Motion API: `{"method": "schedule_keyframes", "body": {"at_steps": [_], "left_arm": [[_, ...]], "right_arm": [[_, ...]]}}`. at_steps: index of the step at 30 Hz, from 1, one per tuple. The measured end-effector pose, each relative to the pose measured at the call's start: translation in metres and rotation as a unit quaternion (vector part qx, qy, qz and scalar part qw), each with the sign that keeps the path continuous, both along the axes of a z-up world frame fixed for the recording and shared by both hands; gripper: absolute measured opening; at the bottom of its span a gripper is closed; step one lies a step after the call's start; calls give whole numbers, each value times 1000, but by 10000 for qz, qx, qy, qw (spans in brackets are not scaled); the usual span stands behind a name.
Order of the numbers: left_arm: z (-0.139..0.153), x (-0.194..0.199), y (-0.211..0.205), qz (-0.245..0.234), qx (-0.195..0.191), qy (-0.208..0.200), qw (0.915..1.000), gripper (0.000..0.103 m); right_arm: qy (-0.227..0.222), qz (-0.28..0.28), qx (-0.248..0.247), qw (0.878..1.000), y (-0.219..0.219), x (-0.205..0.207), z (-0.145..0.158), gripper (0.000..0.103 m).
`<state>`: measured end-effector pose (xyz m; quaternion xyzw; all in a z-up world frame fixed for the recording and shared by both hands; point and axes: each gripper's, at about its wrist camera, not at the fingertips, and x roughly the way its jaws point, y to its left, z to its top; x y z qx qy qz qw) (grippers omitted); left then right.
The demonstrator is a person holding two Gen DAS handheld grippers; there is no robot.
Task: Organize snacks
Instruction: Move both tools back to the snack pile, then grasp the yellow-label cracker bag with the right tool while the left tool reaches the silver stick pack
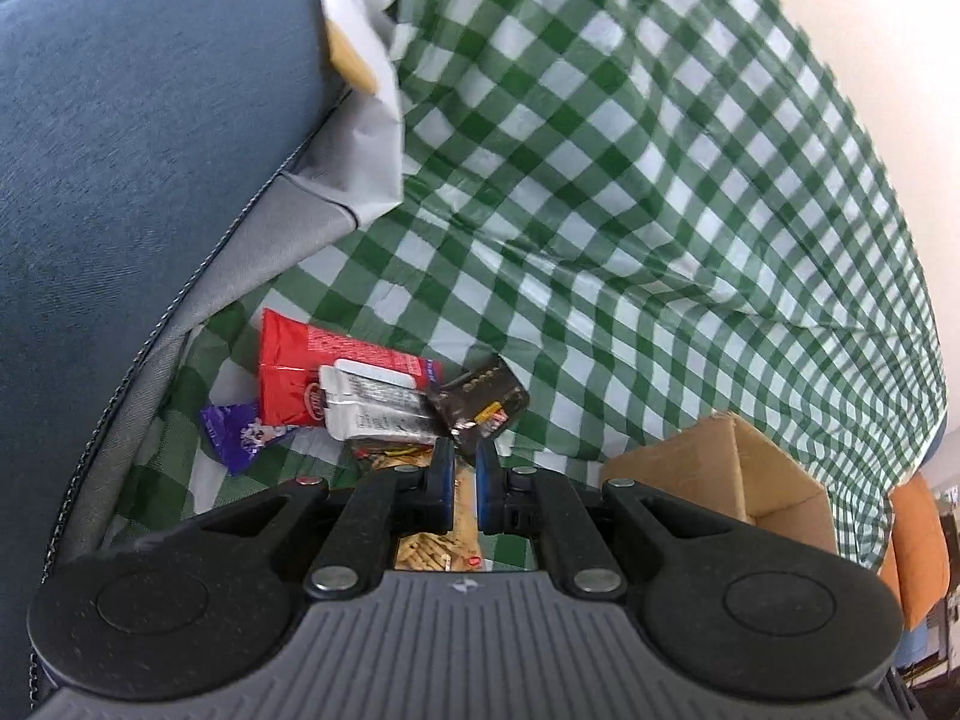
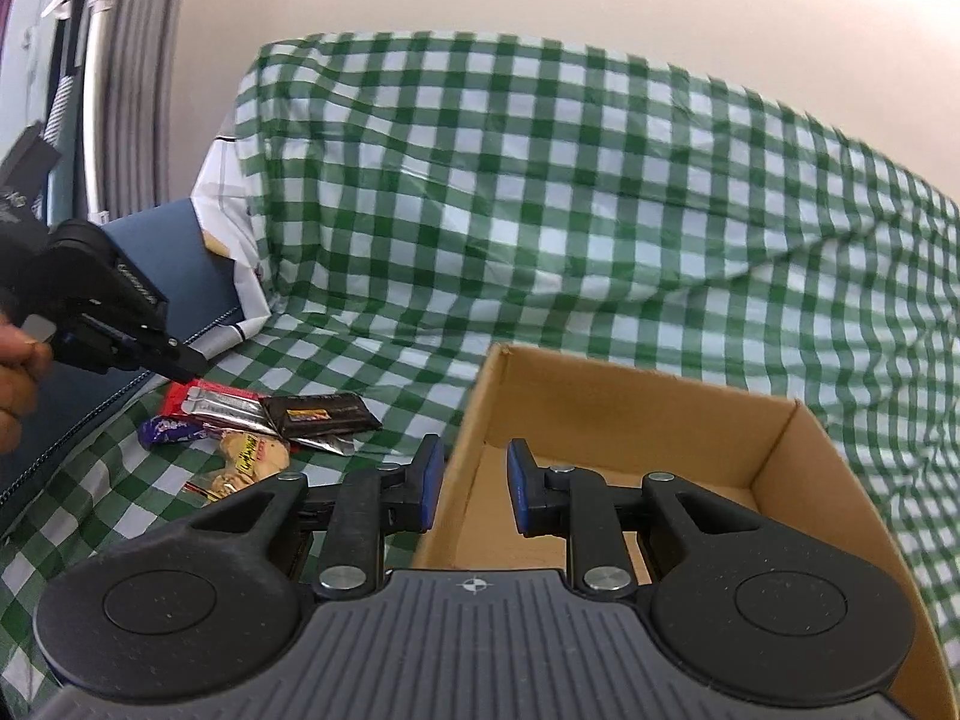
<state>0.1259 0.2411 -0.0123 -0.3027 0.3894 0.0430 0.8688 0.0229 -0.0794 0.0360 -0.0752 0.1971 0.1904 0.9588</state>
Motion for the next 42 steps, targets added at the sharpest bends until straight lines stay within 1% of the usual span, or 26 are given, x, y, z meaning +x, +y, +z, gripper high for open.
{"method": "schedule_keyframes", "body": {"at_steps": [4,9,11,13,15,17,18,20,21,23,25,28,30,31,32,34,36,38,39,40,41,42], "left_arm": [[-10,5,16,219,-222,249,9992,6],[-21,7,39,561,-610,460,9955,6],[-24,7,45,625,-682,527,9943,6],[-27,7,49,675,-735,585,9933,6],[-28,8,53,716,-800,589,9925,6],[-28,9,56,775,-807,596,9919,7],[-29,9,58,796,-807,602,9917,7],[-29,10,60,826,-798,611,9915,7],[-29,10,61,842,-782,613,9915,7],[-30,10,63,874,-777,623,9912,7],[-30,10,65,910,-760,622,9910,7],[-31,13,67,865,-719,642,9916,10],[-31,14,68,850,-674,649,9920,15],[-31,16,68,840,-643,645,9923,22],[-31,18,69,818,-597,639,9928,33],[-32,23,67,730,-491,620,9942,43],[-32,28,61,592,-315,598,9960,47],[-32,35,50,306,-29,569,9979,52],[-31,39,42,88,195,542,9983,53],[-29,43,32,-156,500,514,9973,60],[-28,45,21,-381,830,491,9946,68],[-27,48,10,-605,1178,458,9901,71]], "right_arm": [[-77,195,-69,9998,14,-3,6,24],[362,412,259,9982,51,6,11,24],[550,584,392,9960,74,12,8,25],[669,710,384,9945,97,19,1,26],[863,782,327,9927,121,29,-9,29],[1112,746,312,9905,138,42,-21,40],[1242,696,307,9893,146,50,-28,44],[1539,630,326,9855,157,64,-42,59],[1705,615,346,9828,162,71,-50,62],[2003,627,325,9772,171,83,-65,71],[2182,604,289,9736,177,91,-76,73],[2432,590,328,9676,180,102,-88,73],[2441,614,320,9673,181,104,-91,66],[2410,642,318,9679,179,103,-91,55],[2396,688,334,9679,177,103,-90,51],[2378,748,402,9676,171,98,-87,49],[2327,785,361,9687,165,90,-84,48],[2284,793,267,9700,161,79,-79,48],[2277,794,223,9702,159,73,-76,48],[2284,785,189,9702,156,65,-73,48],[2312,774,163,9697,152,59,-70,48],[2365,763,122,9686,148,52,-68,48]]}}
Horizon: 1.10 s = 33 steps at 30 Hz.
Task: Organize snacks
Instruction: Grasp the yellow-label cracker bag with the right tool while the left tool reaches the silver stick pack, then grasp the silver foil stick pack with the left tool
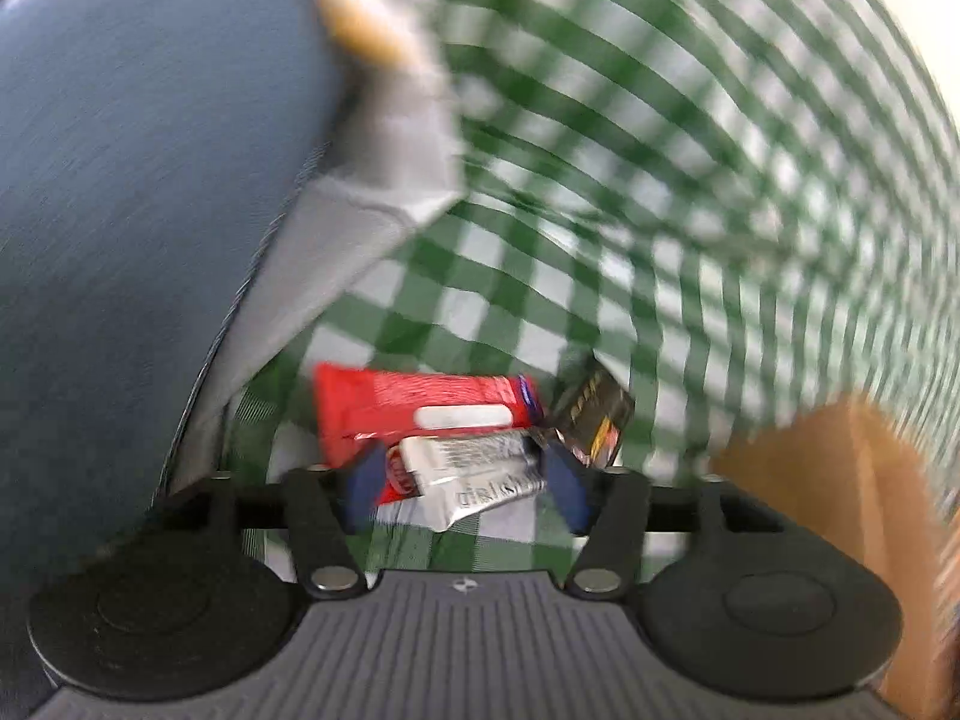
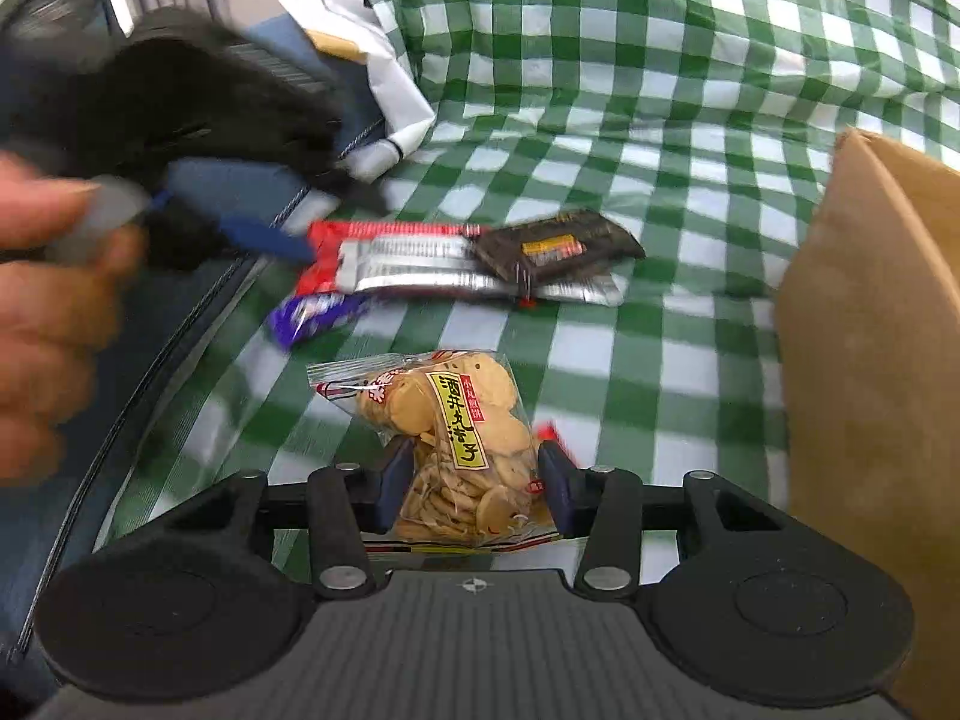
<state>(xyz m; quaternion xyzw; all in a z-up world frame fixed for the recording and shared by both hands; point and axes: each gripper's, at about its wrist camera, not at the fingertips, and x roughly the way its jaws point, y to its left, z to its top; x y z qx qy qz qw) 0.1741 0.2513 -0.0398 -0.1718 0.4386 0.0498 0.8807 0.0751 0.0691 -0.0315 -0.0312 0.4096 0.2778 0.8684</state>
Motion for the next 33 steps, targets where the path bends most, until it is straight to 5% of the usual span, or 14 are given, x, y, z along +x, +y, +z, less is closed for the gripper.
{"method": "schedule_keyframes", "body": {"at_steps": [2,7,11,16,20,25,29,33], "left_arm": [[-2,4,-24,-524,713,-61,9961,82],[-23,9,-64,-1287,2032,22,9706,82],[-34,6,-71,-1475,2521,153,9563,64],[-22,-10,-54,-1445,1691,255,9746,37],[-19,-29,-47,-1216,933,633,9862,35],[-19,-72,-40,-747,259,1197,9897,35],[-35,-100,-48,-812,420,1863,9782,35],[-32,-109,-52,-913,562,1785,9781,43]], "right_arm": [[121,28,-66,9999,-8,-15,4,48],[396,272,-208,9986,-32,-47,6,48],[494,410,-252,9976,-45,-64,-3,48],[411,544,-354,9970,-44,-72,-14,48],[369,574,-342,9971,-46,-75,-15,48],[411,517,-272,9974,-53,-79,-15,48],[350,516,-354,9974,-58,-85,-16,48],[429,473,-357,9973,-65,-90,-17,48]]}}
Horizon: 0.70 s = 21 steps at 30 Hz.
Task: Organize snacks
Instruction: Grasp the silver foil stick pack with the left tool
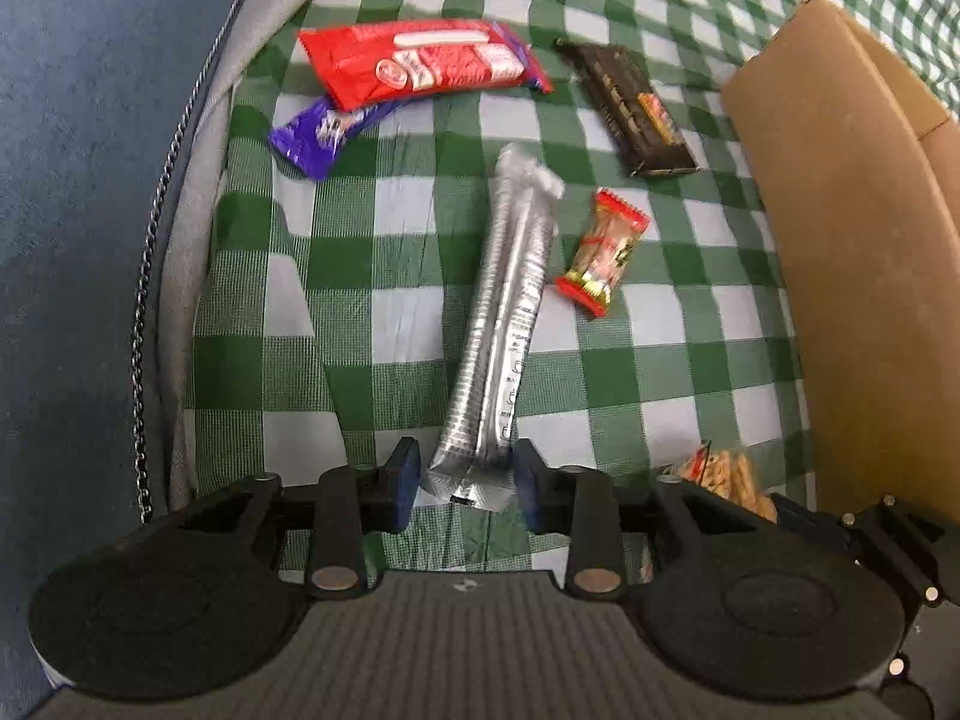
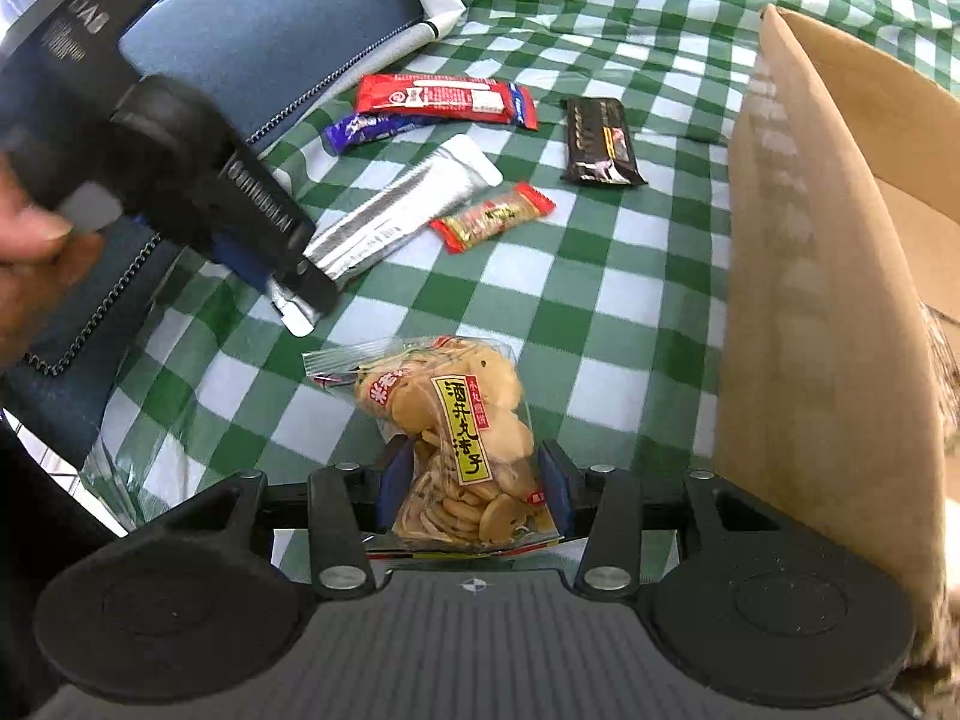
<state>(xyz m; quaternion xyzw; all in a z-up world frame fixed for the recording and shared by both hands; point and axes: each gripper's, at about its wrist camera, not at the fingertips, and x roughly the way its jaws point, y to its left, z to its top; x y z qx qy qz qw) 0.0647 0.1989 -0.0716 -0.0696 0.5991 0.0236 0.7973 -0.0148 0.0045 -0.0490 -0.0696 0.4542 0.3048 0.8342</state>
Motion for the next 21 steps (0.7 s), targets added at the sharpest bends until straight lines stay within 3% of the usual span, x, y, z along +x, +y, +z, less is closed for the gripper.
{"method": "schedule_keyframes", "body": {"at_steps": [2,7,11,16,21], "left_arm": [[6,0,2,108,91,-207,9997,54],[12,14,-2,118,186,-464,9987,55],[4,29,-11,80,322,-415,9986,55],[-8,44,-14,255,213,-248,9991,54],[-13,49,-22,190,439,-150,9987,53]], "right_arm": [[10,-7,9,10000,-1,-2,2,49],[-65,32,89,9999,-2,-3,4,55],[40,175,106,9998,1,0,0,58],[126,189,56,9997,3,4,-6,58],[132,238,26,9996,4,5,-8,58]]}}
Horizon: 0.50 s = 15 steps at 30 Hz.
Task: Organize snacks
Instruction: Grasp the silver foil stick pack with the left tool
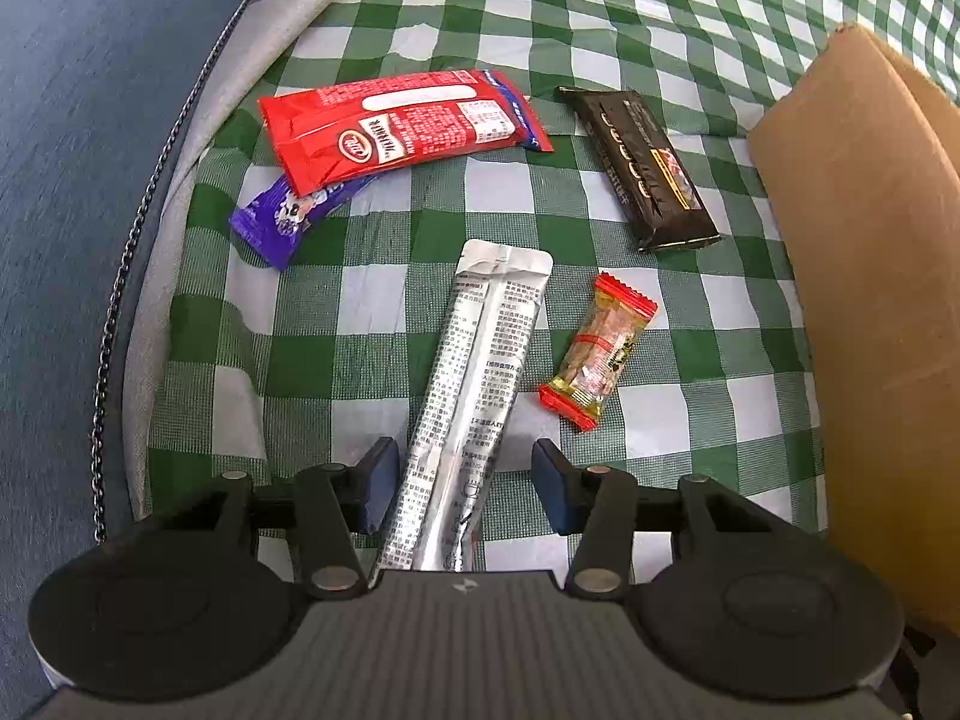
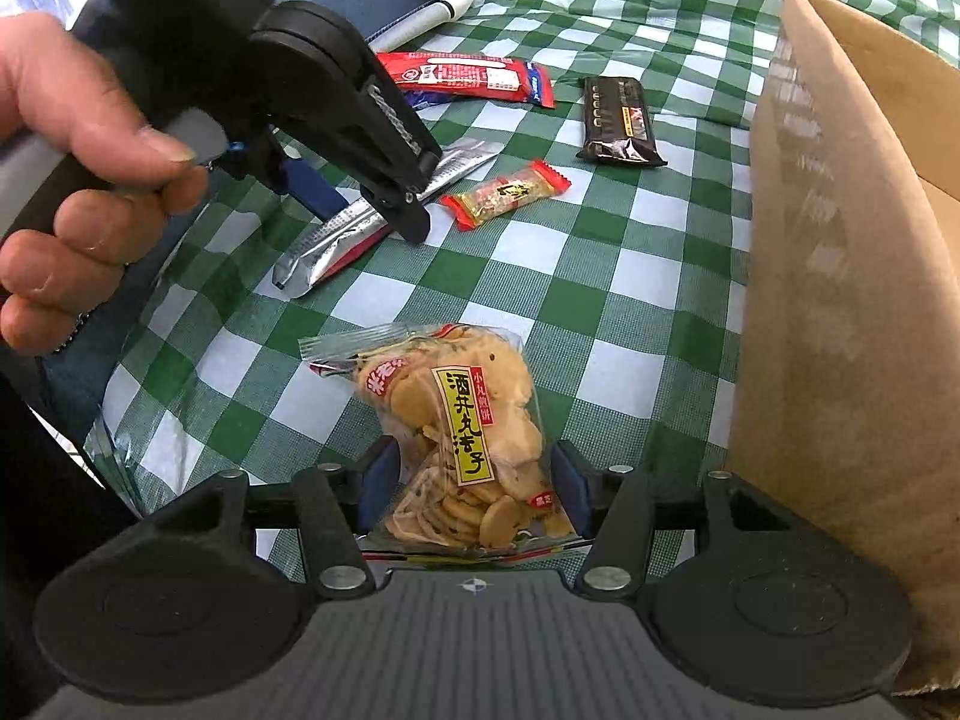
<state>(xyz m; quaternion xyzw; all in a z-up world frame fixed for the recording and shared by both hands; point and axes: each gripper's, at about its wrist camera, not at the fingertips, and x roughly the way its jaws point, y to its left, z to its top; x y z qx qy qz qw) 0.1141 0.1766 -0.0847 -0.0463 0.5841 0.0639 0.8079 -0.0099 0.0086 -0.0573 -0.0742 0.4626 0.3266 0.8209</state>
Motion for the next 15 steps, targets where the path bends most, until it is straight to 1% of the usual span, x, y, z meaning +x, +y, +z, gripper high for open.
{"method": "schedule_keyframes", "body": {"at_steps": [1,2,3,4,5,6,8,11,15], "left_arm": [[0,0,-1,-17,38,8,10000,51],[0,0,-1,-37,102,9,9999,43],[0,1,-2,-61,170,3,9998,39],[0,1,-1,-65,172,-8,9998,37],[0,1,1,-49,145,-15,9999,32],[1,0,2,-31,131,-30,9999,31],[3,-1,6,26,77,-54,10000,28],[9,-4,9,107,4,-129,9999,25],[19,-11,12,236,-241,-303,9990,22]], "right_arm": [[1,8,2,10000,0,0,0,58],[-2,15,4,10000,0,0,0,58],[-7,21,5,10000,0,0,0,58],[-14,30,1,10000,0,0,0,58],[-20,44,-8,10000,0,-1,-1,58],[-30,55,-14,10000,0,-1,-1,57],[-71,66,-22,10000,0,-1,0,53],[-215,90,-37,9997,0,-4,3,50],[-392,14,64,9992,-3,-5,14,49]]}}
